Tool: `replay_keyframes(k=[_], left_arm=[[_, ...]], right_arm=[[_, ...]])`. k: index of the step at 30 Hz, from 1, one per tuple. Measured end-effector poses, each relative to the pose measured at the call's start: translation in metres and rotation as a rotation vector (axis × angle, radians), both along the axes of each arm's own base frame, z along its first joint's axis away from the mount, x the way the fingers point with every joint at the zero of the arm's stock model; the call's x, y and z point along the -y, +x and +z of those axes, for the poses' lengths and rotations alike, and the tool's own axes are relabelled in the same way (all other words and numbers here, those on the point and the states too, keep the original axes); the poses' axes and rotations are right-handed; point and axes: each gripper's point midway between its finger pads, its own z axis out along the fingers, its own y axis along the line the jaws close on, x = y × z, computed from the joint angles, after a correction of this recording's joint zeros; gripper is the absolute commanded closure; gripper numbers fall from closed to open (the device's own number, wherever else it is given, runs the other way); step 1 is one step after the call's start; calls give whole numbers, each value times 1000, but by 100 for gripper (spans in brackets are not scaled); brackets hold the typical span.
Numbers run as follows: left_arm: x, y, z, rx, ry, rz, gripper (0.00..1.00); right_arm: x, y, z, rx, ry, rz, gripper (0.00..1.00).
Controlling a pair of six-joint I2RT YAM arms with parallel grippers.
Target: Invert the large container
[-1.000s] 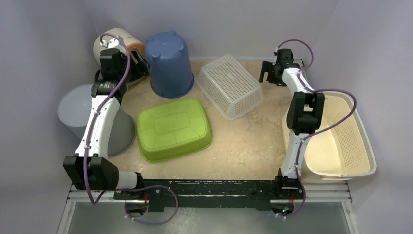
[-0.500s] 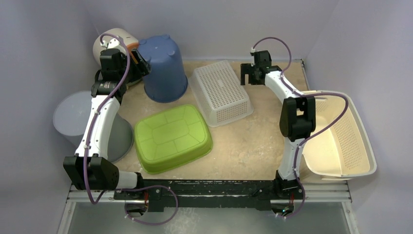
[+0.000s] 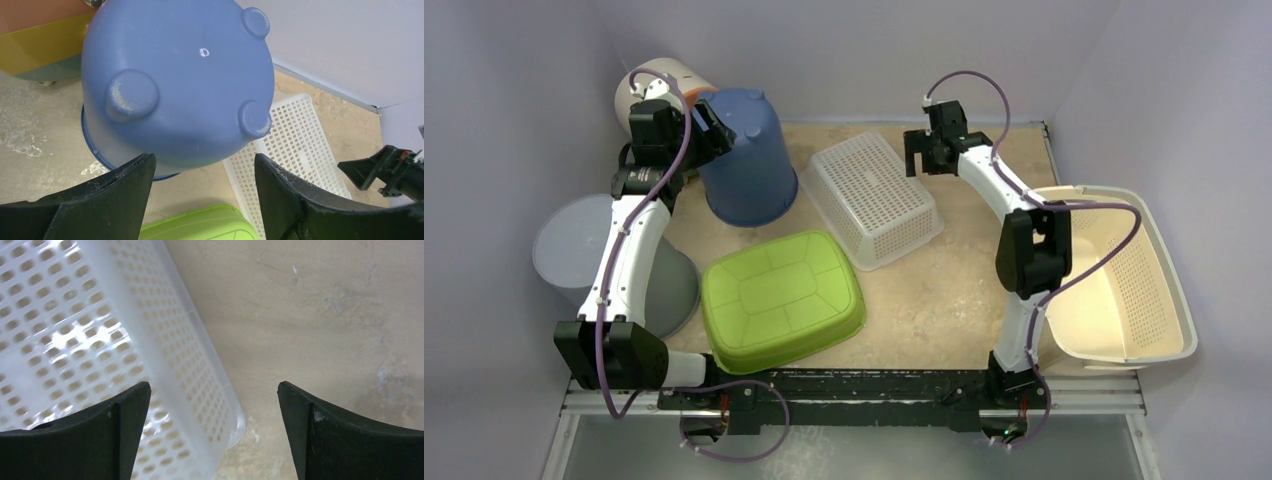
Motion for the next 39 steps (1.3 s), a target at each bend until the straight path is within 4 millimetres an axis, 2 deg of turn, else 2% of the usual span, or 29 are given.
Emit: replay_keyframes(k=[3, 7, 13, 16, 19, 21, 27, 30, 32, 36, 39], left_arm=[[0, 0, 1, 3, 0, 0, 26], [0, 1, 2, 8, 0, 0, 21], [0, 1, 1, 8, 7, -5, 21], [1, 1, 2, 13, 5, -9, 21], [2, 2, 3, 18, 3, -15, 23], [3, 2, 4, 22, 1, -18, 23], [6, 3, 6, 31, -9, -38, 25], [10, 5, 3, 42, -28, -49, 26], [12, 4, -8, 27, -46, -55, 26], [15, 1, -25, -10, -63, -66, 26], [18, 2, -23, 1, -84, -73, 27]], right_arm=[[-5, -14, 18, 6, -1, 19, 0], [-6, -18, 45, 40, 13, 26, 0], [20, -18, 91, 141, -25, -43, 0], [35, -28, 127, 216, -52, -81, 0], [51, -42, 151, 257, -84, -138, 5], [64, -55, 152, 251, -119, -184, 9], [108, -106, 121, 115, -190, -309, 11], [135, -128, 121, 86, -204, -390, 10], [148, -138, 128, 89, -213, -442, 10], [152, -151, 133, 89, -202, -474, 12], [150, -158, 125, 70, -186, -486, 16]])
